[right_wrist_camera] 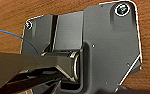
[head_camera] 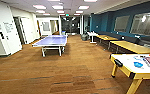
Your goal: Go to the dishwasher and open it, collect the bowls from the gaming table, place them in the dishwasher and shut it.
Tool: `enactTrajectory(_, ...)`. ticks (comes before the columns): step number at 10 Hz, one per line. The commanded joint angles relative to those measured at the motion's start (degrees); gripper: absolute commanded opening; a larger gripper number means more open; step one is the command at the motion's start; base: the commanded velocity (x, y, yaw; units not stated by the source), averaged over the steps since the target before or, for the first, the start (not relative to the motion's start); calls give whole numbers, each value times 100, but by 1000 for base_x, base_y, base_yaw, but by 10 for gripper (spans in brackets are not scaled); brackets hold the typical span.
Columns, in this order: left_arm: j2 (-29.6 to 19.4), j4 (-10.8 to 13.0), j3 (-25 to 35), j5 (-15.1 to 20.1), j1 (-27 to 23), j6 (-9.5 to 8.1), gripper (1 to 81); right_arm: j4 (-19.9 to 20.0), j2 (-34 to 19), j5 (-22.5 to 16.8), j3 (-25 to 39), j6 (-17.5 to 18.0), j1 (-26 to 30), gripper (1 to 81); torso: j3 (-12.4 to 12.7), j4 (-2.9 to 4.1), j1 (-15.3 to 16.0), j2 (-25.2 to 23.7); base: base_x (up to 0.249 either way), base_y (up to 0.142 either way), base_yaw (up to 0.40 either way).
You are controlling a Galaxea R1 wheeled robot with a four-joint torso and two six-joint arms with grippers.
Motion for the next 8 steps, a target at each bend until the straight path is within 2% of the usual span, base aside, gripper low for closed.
enactTrajectory(1,-2,4,14,294,-203,41,811,-32,-6,-285,26,-8,268,811,0,0,0,0,143,0,0)
enactTrajectory(3,7,4,14,294,-203,41,811,-23,-6,-285,26,-8,268,811,-2,0,6,2,87,0,0)
enactTrajectory(8,24,13,14,303,-194,41,811,-23,3,-285,26,-8,268,811,-2,0,4,0,0,0,0)
